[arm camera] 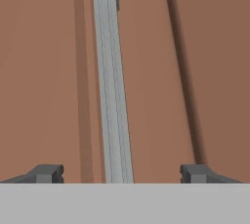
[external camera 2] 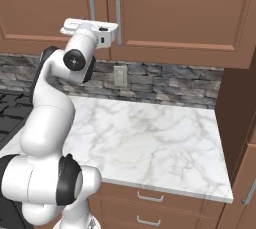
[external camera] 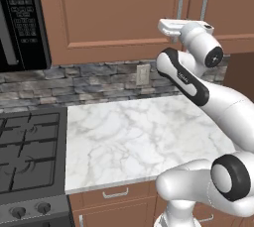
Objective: Get the candle and the beer from the cabinet and move them to the dining counter.
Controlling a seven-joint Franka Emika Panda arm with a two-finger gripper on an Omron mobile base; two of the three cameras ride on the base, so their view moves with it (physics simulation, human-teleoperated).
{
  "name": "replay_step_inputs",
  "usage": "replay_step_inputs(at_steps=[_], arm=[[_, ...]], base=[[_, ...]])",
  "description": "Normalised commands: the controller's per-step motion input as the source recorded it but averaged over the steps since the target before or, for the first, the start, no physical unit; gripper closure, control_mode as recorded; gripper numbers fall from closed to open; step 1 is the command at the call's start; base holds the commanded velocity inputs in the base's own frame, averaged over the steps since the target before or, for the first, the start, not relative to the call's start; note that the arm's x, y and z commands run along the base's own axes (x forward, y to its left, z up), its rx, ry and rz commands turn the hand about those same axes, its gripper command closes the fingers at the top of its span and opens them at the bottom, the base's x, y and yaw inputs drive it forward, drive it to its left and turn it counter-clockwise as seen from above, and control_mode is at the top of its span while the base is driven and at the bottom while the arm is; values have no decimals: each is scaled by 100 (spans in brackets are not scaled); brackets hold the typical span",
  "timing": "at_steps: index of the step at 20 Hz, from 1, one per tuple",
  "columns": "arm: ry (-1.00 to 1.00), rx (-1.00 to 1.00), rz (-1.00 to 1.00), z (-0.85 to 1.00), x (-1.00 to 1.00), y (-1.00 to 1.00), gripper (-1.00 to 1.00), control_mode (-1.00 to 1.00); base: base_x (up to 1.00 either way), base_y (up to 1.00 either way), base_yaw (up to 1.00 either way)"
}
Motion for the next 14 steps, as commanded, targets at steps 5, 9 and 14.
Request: replay_step_inputs(at_steps=[5,9,14], arm=[[0,0,1,0,21,0,-100,-100],[0,0,0,0,0,0,-100,-100],[0,0,0,0,0,0,-100,-100]], base=[[0,0,0],[0,0,0],[0,0,0]])
